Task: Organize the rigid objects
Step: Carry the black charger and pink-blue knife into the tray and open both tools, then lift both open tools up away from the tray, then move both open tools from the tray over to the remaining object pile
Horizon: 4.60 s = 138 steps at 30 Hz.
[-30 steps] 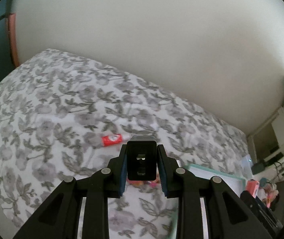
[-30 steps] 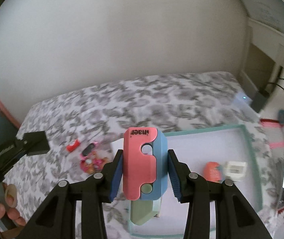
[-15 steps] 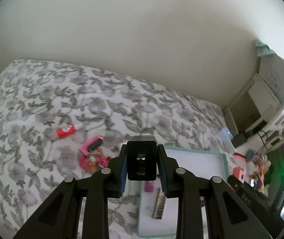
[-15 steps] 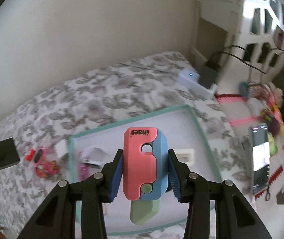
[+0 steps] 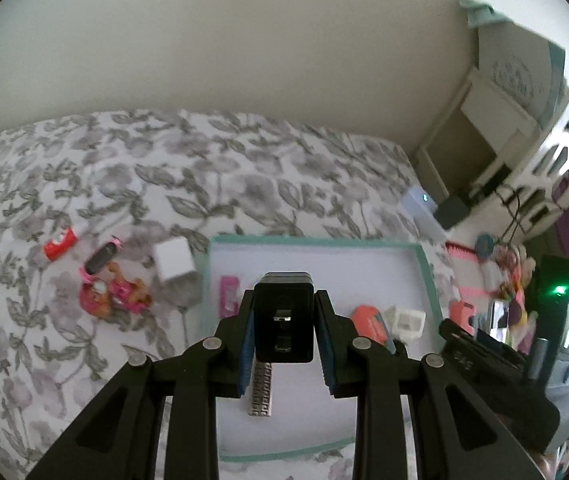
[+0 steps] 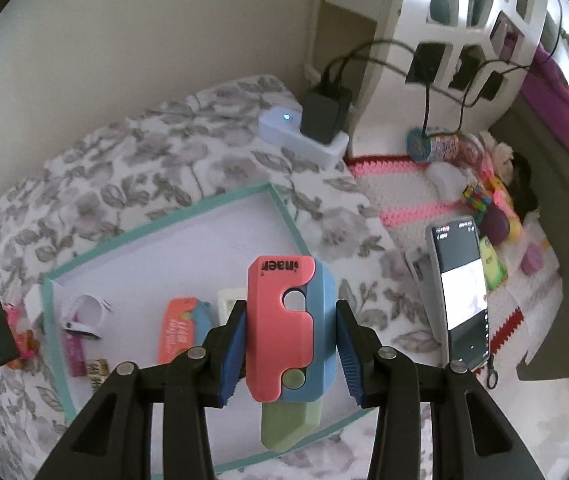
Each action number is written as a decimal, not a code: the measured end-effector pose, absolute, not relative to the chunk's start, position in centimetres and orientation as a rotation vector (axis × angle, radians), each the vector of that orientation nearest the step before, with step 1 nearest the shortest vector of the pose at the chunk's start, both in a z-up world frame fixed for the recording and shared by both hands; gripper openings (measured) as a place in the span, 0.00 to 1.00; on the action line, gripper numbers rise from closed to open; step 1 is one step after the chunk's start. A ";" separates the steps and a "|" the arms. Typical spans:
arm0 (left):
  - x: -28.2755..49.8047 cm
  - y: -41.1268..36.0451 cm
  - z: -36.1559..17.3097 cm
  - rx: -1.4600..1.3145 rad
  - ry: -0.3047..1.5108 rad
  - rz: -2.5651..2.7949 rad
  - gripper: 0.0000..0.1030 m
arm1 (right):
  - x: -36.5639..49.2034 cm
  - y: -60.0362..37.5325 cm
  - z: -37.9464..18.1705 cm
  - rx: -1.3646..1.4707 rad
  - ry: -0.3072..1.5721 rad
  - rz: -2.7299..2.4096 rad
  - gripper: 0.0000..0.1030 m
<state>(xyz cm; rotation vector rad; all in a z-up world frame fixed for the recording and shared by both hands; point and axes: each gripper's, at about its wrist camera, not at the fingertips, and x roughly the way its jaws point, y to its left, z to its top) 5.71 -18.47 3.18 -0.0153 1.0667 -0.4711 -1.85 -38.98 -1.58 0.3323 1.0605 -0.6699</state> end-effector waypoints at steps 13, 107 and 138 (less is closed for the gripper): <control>5.2 -22.1 -1.7 0.105 1.189 -0.479 0.28 | -1.5 -40.0 -6.1 0.361 1.182 -0.658 0.43; 11.4 -0.4 1.7 -0.045 1.038 0.109 0.90 | 4.4 -23.7 -1.8 0.242 1.021 -0.125 1.00; 18.8 5.3 -4.5 -0.085 1.086 -0.055 0.91 | 13.3 -16.6 -4.4 0.311 1.038 0.150 0.96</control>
